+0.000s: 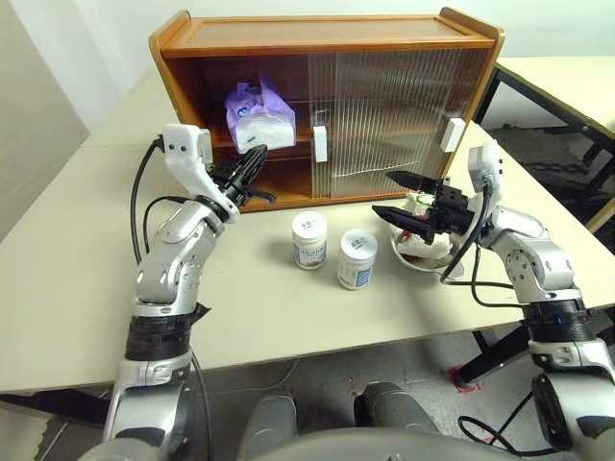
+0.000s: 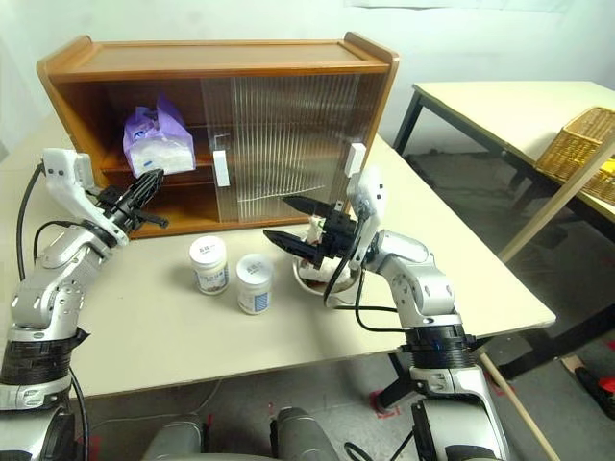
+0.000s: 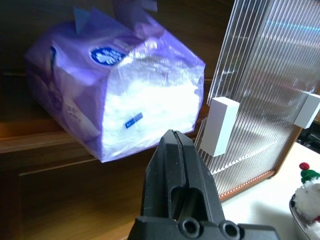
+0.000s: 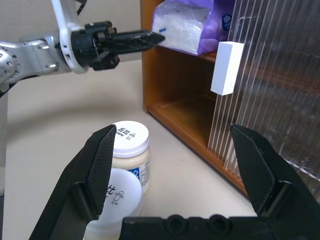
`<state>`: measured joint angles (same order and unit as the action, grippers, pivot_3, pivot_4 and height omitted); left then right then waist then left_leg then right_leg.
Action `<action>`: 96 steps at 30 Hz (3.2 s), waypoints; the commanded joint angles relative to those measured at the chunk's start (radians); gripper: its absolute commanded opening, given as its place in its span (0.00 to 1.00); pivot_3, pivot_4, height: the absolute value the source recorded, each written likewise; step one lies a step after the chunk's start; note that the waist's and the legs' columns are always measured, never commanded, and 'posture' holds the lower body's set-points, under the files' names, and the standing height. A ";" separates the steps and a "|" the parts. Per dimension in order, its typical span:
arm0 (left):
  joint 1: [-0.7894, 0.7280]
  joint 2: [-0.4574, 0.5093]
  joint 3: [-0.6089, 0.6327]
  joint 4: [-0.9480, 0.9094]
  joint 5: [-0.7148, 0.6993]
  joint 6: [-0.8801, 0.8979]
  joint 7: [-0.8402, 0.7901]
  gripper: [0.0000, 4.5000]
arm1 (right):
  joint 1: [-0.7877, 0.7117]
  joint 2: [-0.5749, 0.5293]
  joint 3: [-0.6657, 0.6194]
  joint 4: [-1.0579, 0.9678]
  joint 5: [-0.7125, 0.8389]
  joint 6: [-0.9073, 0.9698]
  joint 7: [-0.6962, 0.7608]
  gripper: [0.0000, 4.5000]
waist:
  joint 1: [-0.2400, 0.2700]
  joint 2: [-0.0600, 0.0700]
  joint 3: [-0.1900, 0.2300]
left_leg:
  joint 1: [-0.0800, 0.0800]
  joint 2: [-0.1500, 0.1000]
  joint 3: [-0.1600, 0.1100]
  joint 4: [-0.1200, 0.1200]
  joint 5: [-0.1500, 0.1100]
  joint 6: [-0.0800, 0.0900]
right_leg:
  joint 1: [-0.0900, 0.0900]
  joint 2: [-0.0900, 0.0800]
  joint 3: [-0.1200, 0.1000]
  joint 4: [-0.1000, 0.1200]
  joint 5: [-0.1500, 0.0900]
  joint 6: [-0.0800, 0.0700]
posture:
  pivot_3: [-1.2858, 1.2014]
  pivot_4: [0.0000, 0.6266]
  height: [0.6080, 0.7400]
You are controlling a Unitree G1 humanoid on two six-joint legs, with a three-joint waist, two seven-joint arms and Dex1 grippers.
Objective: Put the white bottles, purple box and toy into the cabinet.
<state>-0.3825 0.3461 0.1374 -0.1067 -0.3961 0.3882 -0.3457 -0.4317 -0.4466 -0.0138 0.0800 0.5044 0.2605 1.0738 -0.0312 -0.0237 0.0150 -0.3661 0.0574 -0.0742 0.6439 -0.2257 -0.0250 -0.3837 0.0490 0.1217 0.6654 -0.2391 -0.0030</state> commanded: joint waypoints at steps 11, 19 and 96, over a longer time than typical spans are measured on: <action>-0.096 -0.042 0.037 0.182 0.080 -0.128 0.080 0.00 | 0.020 -0.018 -0.008 -0.027 -0.001 0.004 -0.004 1.00 | -0.007 0.000 0.000 | 0.000 0.000 0.000 0.000 -0.001 0.002 | 0.000 0.000 0.000 -0.001 -0.001 0.002 | 0.48 0.00 1.00; -0.174 -0.078 0.027 0.318 0.114 -0.195 0.084 0.00 | 0.020 -0.020 -0.007 -0.024 -0.001 0.004 -0.003 1.00 | -0.007 0.000 0.000 | -0.001 0.000 0.000 0.000 -0.002 0.003 | 0.001 0.000 0.000 -0.002 -0.001 0.002 | 0.48 0.00 1.00; 0.153 0.094 -0.120 0.522 0.080 -0.554 -0.742 1.00 | -0.012 -0.052 -0.017 -0.041 0.003 0.027 -0.010 1.00 | -0.030 0.012 -0.007 | -0.015 -0.001 -0.015 0.001 -0.005 0.007 | -0.015 0.006 -0.001 -0.001 0.001 0.003 | 0.47 0.00 1.00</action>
<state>-0.2185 0.4470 0.0289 0.4006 -0.3307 -0.1836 -1.0973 -0.4488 -0.4912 -0.0221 0.0528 0.5066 0.2807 1.0684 -0.0616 -0.0122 0.0081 -0.3808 0.0564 -0.0893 0.6451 -0.2311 -0.0180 -0.3985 0.0549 0.1207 0.6646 -0.2386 0.0005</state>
